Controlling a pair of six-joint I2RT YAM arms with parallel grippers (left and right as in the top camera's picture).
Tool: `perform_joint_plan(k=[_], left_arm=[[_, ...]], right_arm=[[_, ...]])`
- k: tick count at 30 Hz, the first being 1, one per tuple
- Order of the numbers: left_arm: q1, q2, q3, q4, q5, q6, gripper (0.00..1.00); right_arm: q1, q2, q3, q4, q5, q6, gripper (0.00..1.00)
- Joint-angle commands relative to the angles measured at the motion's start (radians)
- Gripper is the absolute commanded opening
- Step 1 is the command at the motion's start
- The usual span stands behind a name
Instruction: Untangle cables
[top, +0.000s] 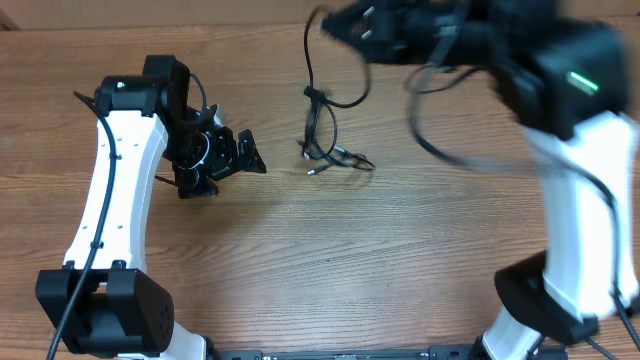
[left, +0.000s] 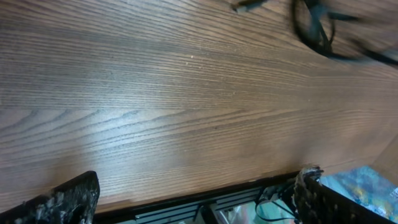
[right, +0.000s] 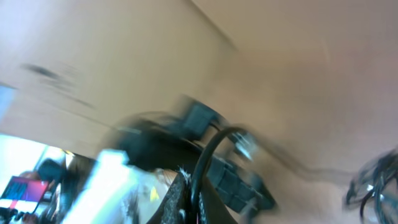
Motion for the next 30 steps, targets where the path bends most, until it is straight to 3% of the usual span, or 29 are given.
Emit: perform_joint_plan(k=[1, 5, 8, 13, 18, 22, 30], left_arm=[[-0.01, 0.008, 0.02, -0.006, 0.011, -0.024, 1.0], [-0.01, 0.008, 0.02, -0.026, 0.064, 0.042, 1.0], [-0.01, 0.008, 0.02, -0.028, 0.1, 0.067, 1.0], [-0.01, 0.008, 0.02, -0.028, 0.155, 0.067, 0.99], [-0.01, 0.008, 0.02, -0.029, 0.262, 0.067, 1.0], [-0.01, 0.008, 0.02, -0.044, 0.419, 0.067, 1.0], [-0.01, 0.008, 0.02, -0.049, 0.806, 0.067, 1.0]], right_arm=[[-0.035, -0.024, 0.218, 0.043, -0.019, 0.154, 0.04], [-0.063, -0.024, 0.387, 0.155, -0.022, 0.246, 0.04], [-0.068, -0.041, 0.409, 0.178, -0.027, 0.282, 0.04], [-0.068, -0.03, 0.384, -0.007, 0.018, 0.171, 0.04], [-0.068, 0.0, 0.269, -0.106, 0.034, 0.211, 0.04], [-0.068, 0.004, 0.155, 0.076, -0.159, 0.295, 0.04], [-0.068, 0.004, 0.113, 0.521, -0.34, 0.647, 0.04]])
